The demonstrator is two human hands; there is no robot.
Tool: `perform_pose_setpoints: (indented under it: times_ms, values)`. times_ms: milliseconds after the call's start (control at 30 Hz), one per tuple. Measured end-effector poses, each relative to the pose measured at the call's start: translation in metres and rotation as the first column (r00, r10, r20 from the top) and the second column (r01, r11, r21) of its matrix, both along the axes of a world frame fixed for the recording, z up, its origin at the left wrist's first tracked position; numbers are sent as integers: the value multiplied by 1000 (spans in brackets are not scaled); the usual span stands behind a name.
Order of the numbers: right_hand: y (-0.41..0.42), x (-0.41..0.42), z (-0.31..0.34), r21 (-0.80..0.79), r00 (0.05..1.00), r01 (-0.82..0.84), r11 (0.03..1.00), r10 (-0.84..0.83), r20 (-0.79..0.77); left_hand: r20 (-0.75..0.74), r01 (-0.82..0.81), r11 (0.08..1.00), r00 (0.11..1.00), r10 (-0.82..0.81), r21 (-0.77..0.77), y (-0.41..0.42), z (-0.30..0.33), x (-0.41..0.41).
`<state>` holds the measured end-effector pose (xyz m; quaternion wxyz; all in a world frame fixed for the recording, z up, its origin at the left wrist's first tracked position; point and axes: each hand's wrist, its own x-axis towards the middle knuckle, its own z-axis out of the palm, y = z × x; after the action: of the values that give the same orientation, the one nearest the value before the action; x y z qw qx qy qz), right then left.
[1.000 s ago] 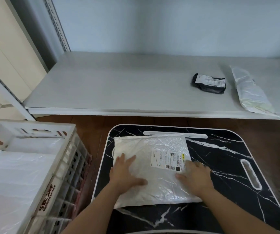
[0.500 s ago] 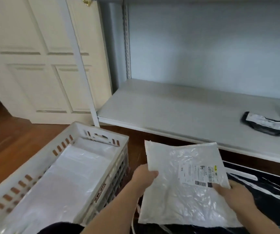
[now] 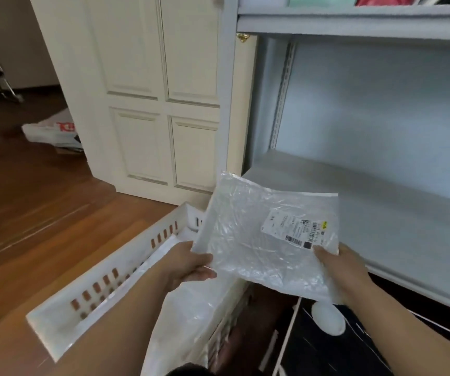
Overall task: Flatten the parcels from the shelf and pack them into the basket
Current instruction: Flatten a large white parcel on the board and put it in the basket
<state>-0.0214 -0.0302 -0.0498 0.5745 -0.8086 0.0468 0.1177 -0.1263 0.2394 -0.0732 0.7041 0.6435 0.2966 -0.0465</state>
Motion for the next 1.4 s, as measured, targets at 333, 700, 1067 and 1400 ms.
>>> perform_pose_setpoints:
  times_ms: [333,700,1067,1400]
  values:
    - [128,-19,-77,-386,931,-358,850,356,-79,-151,-600,676,785,601,-427,78,-96,-2]
    - [162,7,-130,-867,649,-423,265,756,-86,-238,-632,770,737,633,88,108,-185,34]
    - [166,17,-164,-874,415,-446,-191,822,-391,-448,395,357,891,76,847,50,-200,61]
    - [166,14,-166,-897,450,-429,-105,836,-313,-727,738,259,669,-157,623,38,-231,80]
